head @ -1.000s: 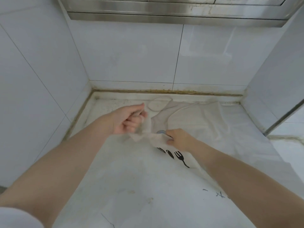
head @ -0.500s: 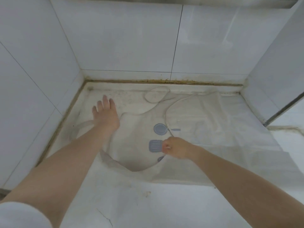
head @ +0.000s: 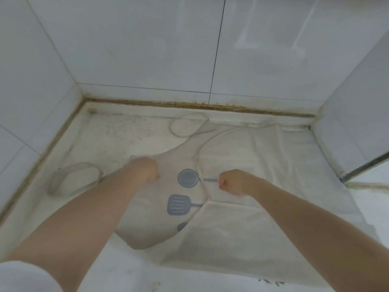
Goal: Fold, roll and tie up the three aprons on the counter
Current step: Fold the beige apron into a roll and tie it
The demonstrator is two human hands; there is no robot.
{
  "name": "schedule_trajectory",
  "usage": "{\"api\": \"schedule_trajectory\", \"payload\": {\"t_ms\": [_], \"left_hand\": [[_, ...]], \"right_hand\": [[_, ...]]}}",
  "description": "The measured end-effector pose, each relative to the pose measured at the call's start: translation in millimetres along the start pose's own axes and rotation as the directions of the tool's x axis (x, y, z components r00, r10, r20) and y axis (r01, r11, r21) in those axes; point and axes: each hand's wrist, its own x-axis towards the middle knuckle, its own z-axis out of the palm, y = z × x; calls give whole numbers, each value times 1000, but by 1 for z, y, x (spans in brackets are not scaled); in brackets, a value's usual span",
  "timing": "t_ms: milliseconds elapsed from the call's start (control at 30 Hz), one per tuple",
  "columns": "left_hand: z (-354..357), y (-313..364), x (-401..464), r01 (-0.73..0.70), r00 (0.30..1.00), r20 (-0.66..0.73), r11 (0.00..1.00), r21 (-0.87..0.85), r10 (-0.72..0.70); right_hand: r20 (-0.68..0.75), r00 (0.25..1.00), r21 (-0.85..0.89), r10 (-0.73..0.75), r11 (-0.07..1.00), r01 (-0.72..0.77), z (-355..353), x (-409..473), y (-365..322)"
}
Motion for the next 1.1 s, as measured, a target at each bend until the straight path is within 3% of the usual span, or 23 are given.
{"api": "schedule_trajectory", "payload": {"t_ms": [133, 300, 433, 567, 700, 800, 867, 1000, 1100], "left_hand": [[-43, 25, 24, -128, 980, -164, 988, -83, 114], [-69, 65, 67, -305, 932, -243, 945, -115, 270], [-76, 81, 95, -298, 910, -321, 952, -63, 264], [-81, 102, 120, -283, 937, -277, 930, -234, 215], [-81, 113, 134, -261, 945, -280, 907, -330, 170], [-86, 117, 140, -245, 957, -253, 866, -435, 143], [-91, 121, 144, -220, 961, -246, 886, -408, 125], [-98, 127, 136, -261, 957, -233, 869, -420, 175], [-104, 123, 115, -358, 934, -226, 729, -584, 278]], "right_hand": [[-195, 980, 58, 27, 998, -16, -38, 41, 32], [-170, 985, 106, 19, 994, -1, -63, 92, 70], [-191, 982, 100, 17, 995, 2, -68, 119, 83], [-262, 958, 44, 118, 993, -110, -76, 138, 99], [-286, 958, -133, 15, 990, -55, -81, 152, 113], [-242, 970, -104, 28, 993, -55, -83, 154, 113], [-226, 974, -129, 28, 990, -59, -83, 149, 111], [-342, 921, -370, -185, 928, 49, -81, 124, 106], [-320, 886, -449, -336, 877, 170, -84, 90, 96]]}}
